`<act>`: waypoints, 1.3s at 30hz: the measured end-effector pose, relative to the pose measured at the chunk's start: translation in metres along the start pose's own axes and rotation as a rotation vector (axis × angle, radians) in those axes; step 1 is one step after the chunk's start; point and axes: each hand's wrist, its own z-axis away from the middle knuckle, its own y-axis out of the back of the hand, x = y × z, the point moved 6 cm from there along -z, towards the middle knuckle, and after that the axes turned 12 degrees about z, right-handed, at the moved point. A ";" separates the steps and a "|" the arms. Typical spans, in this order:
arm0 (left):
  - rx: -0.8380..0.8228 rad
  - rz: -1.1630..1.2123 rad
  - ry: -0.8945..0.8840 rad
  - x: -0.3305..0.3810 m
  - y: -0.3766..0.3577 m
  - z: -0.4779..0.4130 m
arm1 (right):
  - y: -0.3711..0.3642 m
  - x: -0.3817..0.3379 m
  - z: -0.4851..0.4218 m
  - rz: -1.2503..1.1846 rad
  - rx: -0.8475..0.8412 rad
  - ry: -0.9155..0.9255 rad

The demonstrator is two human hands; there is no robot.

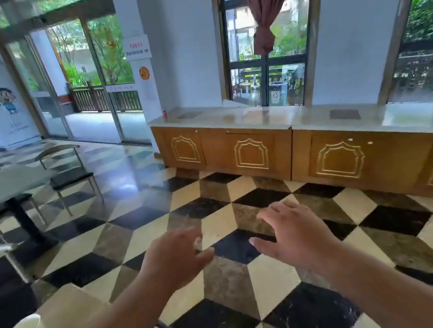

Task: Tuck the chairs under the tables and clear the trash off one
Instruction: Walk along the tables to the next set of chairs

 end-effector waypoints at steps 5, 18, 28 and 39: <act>0.016 0.053 0.045 0.048 0.008 -0.087 | -0.002 0.098 -0.061 -0.022 -0.007 -0.021; 0.121 -0.013 0.097 -0.008 0.005 -0.291 | -0.078 0.128 -0.289 -0.051 -0.026 0.117; 0.196 0.060 0.051 -0.102 0.053 -0.502 | -0.089 0.148 -0.499 0.061 -0.042 0.022; 0.113 0.054 0.242 -0.228 0.019 -0.642 | -0.205 0.104 -0.713 -0.069 -0.083 0.155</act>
